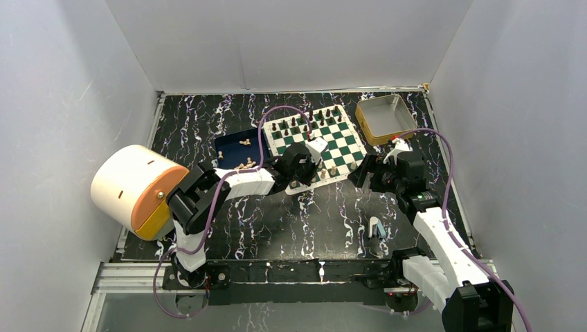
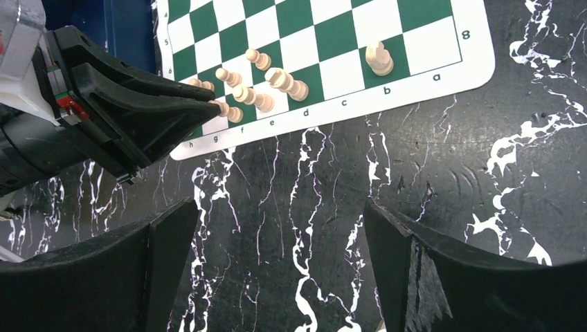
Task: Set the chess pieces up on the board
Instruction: Place the chess piece on the chessboard.
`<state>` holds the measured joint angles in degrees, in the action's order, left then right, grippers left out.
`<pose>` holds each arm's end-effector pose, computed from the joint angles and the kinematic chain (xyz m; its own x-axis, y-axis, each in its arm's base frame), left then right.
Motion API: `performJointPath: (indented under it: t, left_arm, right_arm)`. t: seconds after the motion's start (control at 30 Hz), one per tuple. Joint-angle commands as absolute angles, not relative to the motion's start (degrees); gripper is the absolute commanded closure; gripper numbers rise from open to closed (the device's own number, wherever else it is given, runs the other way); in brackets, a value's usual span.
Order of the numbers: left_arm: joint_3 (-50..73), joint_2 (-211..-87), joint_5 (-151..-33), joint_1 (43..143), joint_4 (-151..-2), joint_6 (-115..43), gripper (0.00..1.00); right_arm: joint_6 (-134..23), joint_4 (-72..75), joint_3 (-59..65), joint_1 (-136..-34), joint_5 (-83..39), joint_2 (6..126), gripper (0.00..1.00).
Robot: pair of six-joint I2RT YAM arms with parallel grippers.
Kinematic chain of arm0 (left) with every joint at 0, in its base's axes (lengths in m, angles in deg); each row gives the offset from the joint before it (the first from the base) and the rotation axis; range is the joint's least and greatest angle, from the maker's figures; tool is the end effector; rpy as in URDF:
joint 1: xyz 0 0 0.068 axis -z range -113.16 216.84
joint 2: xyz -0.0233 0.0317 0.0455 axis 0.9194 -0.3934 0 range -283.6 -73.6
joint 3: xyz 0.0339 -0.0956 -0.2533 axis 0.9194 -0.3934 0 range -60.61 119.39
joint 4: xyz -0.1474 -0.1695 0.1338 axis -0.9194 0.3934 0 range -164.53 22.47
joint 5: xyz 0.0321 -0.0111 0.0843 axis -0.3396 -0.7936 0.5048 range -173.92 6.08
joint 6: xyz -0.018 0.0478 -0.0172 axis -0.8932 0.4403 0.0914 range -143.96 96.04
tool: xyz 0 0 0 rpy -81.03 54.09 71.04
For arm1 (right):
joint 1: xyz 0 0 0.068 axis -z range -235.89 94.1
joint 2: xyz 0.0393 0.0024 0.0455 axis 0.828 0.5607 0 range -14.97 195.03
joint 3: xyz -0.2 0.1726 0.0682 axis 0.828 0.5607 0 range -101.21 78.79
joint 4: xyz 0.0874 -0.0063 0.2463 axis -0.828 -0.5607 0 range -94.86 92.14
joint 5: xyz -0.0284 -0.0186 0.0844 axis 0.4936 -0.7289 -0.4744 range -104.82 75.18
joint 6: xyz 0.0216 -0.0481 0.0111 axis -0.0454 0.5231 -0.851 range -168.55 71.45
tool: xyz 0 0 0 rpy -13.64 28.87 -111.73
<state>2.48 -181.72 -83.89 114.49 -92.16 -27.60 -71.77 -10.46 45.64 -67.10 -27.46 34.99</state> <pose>0.2796 -0.3066 0.1830 -0.3562 0.2967 -0.8861 0.7177 0.6941 -0.0561 0.1916 0.0459 0.2489 -0.5912 0.2751 -0.7582 -0.1562 0.8832 0.4422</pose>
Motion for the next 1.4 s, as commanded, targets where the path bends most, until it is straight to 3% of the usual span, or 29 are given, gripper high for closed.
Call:
performJointPath:
  t: [0.0, 1.37]
  left_arm:
    - [1.20, -179.48, -81.40, 114.74, -92.95, -27.72, 1.00]
    - [0.57, -179.79, -79.51, 114.78, -96.33, -30.13, 0.98]
  right_arm:
    - [-72.89, -6.70, 45.74, -66.70, -28.79, 34.64, 0.01]
    - [-73.34, -4.07, 47.05, -66.66, -29.04, 36.83, 0.01]
